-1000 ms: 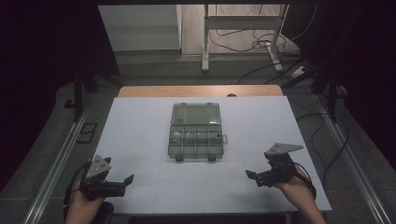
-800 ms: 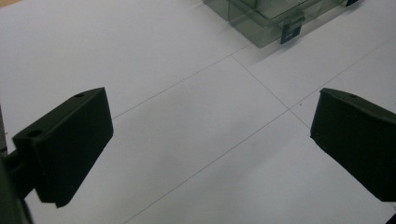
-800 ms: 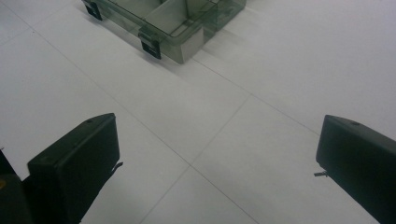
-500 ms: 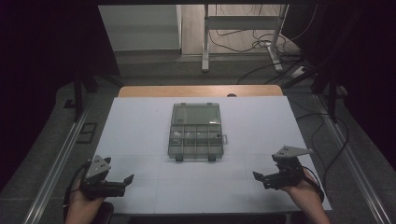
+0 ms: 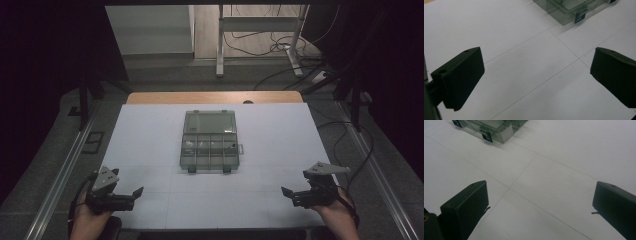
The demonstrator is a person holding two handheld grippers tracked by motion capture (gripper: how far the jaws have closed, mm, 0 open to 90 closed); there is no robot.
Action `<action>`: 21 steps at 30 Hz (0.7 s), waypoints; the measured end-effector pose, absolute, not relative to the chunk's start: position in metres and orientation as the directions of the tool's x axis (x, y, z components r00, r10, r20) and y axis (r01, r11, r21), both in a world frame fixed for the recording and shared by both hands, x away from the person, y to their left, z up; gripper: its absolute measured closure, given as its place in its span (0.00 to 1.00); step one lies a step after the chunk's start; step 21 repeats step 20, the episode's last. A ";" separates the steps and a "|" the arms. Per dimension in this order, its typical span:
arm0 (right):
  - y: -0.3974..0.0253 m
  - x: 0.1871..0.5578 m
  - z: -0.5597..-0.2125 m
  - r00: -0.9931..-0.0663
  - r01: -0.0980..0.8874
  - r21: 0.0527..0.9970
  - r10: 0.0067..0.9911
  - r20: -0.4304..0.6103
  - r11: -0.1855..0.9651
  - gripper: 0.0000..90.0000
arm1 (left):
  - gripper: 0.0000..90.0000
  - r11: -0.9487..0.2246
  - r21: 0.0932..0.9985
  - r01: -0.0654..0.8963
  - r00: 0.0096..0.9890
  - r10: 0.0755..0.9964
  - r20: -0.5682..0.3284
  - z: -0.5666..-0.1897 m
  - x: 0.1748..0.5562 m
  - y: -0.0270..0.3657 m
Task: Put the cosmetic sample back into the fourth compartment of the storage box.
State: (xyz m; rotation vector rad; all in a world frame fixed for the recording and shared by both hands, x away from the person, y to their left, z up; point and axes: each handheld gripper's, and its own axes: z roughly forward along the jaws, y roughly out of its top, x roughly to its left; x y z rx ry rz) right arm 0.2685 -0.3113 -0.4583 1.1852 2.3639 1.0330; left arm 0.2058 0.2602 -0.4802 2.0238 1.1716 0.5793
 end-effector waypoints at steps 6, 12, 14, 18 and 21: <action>-0.317 0.263 -0.462 -0.601 0.579 0.716 0.798 0.051 0.390 0.01 | 0.00 -0.333 0.766 0.551 0.488 0.873 0.029 -0.480 0.206 0.260; -0.325 0.259 -0.463 -0.576 0.586 0.727 0.815 0.063 0.358 0.01 | 0.00 -0.334 0.765 0.550 0.488 0.872 0.030 -0.480 0.206 0.260; -0.326 0.259 -0.464 -0.571 0.591 0.722 0.818 0.060 0.359 0.02 | 0.00 -0.335 0.766 0.549 0.489 0.872 0.031 -0.480 0.205 0.260; -0.325 0.259 -0.464 -0.569 0.594 0.718 0.820 0.057 0.362 0.02 | 0.00 -0.333 0.767 0.549 0.489 0.872 0.029 -0.480 0.205 0.260; -0.325 0.259 -0.465 -0.568 0.594 0.717 0.821 0.052 0.366 0.02 | 0.00 -0.334 0.767 0.548 0.489 0.872 0.030 -0.480 0.206 0.260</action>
